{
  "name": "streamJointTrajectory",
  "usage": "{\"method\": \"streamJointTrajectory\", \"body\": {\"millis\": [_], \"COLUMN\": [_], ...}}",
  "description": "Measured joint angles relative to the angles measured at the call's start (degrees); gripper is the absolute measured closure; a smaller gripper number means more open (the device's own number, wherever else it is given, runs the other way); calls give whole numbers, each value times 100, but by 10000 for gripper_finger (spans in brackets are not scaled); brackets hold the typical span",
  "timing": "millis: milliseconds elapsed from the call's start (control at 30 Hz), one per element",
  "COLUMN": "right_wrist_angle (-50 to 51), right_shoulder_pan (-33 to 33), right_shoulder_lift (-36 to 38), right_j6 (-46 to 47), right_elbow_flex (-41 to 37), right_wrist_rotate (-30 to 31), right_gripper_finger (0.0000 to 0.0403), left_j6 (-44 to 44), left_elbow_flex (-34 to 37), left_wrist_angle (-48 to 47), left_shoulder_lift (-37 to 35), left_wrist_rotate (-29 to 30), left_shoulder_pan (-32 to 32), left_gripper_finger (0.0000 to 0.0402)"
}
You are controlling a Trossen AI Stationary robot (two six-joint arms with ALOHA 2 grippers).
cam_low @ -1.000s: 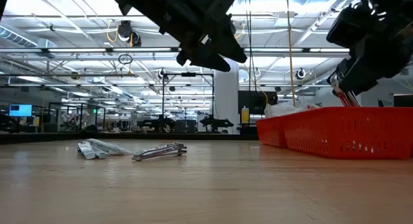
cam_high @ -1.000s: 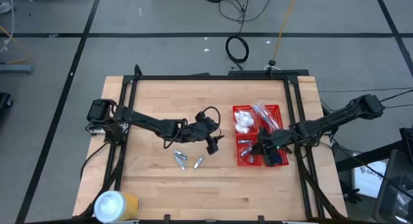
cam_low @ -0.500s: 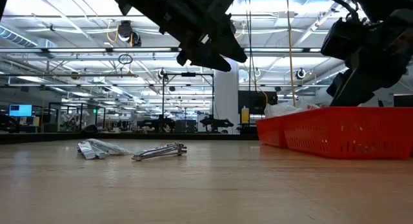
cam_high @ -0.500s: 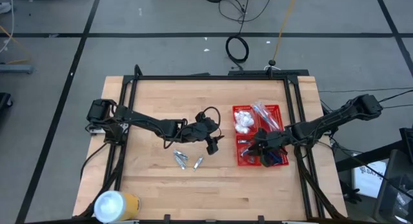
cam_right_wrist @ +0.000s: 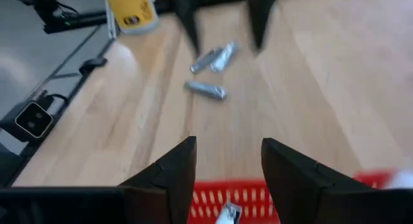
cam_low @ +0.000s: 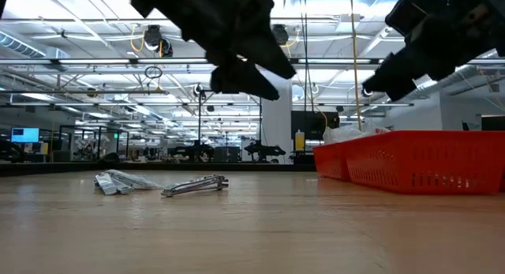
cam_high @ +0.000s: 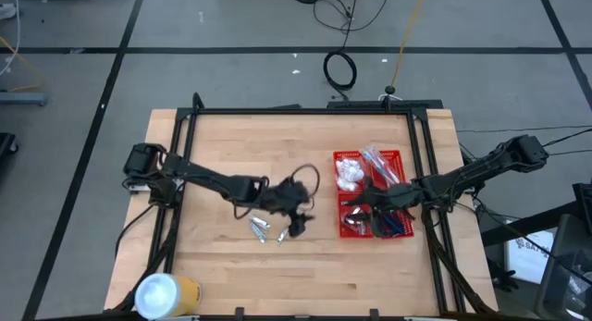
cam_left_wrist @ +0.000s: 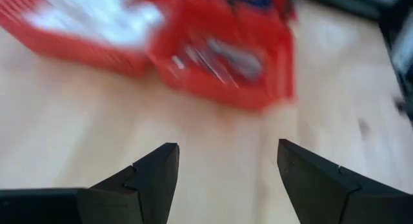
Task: Pick & Place Travel size toiletries
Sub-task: Put the nail cutter into the bottom left red bin
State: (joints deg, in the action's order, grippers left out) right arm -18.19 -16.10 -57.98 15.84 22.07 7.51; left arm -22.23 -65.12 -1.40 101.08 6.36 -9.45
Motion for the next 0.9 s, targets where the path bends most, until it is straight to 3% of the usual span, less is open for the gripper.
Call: {"method": "streamJointTrajectory", "body": {"millis": [167,433,600,900], "right_wrist_angle": [-339,-545,-560,-589], "right_shoulder_pan": [0,0,0,0], "right_shoulder_lift": [0,0,0,0], "right_j6": [-681,-1246,-1200,-1054], "right_elbow_flex": [0,2,0,2], "right_wrist_rotate": [0,15,4,0], "right_gripper_finger": [238,241,244,244], "left_j6": [-655,-2776,-3339,-3777], "left_elbow_flex": [0,0,4,-6], "left_wrist_angle": [-754,-1982,-2220,-2111], "left_shoulder_lift": [2,73,321,917], "left_wrist_rotate": [391,1191,1191,652], "left_shoulder_pan": [-598,-1189,-1233,-1206], "left_gripper_finger": [144,144,144,144]}}
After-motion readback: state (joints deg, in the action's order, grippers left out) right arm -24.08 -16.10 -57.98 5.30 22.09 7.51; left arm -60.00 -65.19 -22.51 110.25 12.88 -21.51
